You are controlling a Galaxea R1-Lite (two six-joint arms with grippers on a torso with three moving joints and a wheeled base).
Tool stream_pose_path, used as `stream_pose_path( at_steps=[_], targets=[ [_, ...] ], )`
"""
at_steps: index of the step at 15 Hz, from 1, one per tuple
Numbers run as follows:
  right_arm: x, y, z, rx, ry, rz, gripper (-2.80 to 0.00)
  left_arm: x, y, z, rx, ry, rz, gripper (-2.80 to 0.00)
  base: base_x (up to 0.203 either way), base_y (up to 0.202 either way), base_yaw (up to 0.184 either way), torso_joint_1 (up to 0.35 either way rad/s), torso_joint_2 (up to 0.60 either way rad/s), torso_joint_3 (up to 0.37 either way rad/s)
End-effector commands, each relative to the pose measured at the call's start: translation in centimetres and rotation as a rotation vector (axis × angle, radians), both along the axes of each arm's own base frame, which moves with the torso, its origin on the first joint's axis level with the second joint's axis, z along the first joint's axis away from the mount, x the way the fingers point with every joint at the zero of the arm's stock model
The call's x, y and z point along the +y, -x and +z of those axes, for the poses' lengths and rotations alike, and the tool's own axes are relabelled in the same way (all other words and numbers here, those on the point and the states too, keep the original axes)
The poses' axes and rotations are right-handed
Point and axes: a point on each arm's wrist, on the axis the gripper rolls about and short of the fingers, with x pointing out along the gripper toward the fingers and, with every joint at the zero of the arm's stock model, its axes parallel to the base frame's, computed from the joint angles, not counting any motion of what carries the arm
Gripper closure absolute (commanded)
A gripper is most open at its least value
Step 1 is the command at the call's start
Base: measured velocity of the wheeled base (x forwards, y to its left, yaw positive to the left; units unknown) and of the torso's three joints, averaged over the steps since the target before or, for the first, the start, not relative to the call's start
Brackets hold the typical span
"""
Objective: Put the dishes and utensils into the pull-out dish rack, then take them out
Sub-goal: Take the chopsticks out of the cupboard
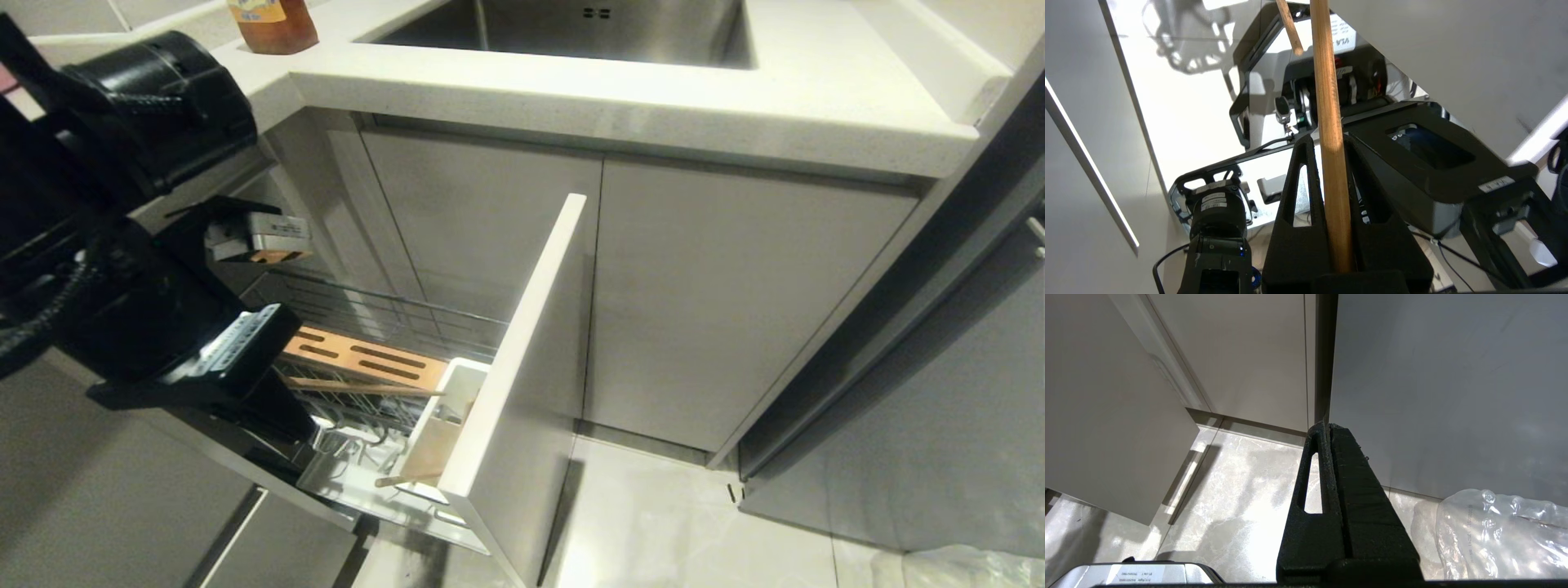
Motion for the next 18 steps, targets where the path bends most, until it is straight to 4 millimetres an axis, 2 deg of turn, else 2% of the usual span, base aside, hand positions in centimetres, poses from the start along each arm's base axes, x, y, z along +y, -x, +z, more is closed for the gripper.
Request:
stream_pose_path(
  at_steps=[1, 4, 7, 10, 14, 18],
  targets=[
    [0.0, 0.0, 0.0, 0.001, 0.0, 0.0, 0.0, 1.3, 2.2, 1.4, -0.058, 0.037, 0.003, 0.0, 0.0, 0.0, 0.0, 0.0, 0.0, 0.0],
    [0.0, 0.0, 0.0, 0.001, 0.0, 0.0, 0.0, 3.1, 5.2, 3.0, -0.142, 0.09, 0.002, 0.0, 0.0, 0.0, 0.0, 0.0, 0.0, 0.0],
    [0.0, 0.0, 0.0, 0.001, 0.0, 0.0, 0.0, 5.3, 9.0, 4.6, -0.25, 0.15, 0.0, 0.0, 0.0, 0.0, 0.0, 0.0, 0.0, 0.0],
    [0.0, 0.0, 0.0, 0.001, 0.0, 0.0, 0.0, 8.2, 13.8, 5.6, -0.381, 0.219, 0.003, 0.0, 0.0, 0.0, 0.0, 0.0, 0.0, 0.0],
    [0.0, 0.0, 0.0, 0.001, 0.0, 0.0, 0.0, 11.7, 20.1, 5.8, -0.559, 0.291, 0.077, 0.0, 0.0, 0.0, 0.0, 0.0, 0.0, 0.0],
    [0.0, 0.0, 0.0, 0.001, 0.0, 0.0, 0.0, 11.7, 23.7, 5.9, -0.744, 0.279, 0.326, 0.0, 0.0, 0.0, 0.0, 0.0, 0.0, 0.0]
  ],
)
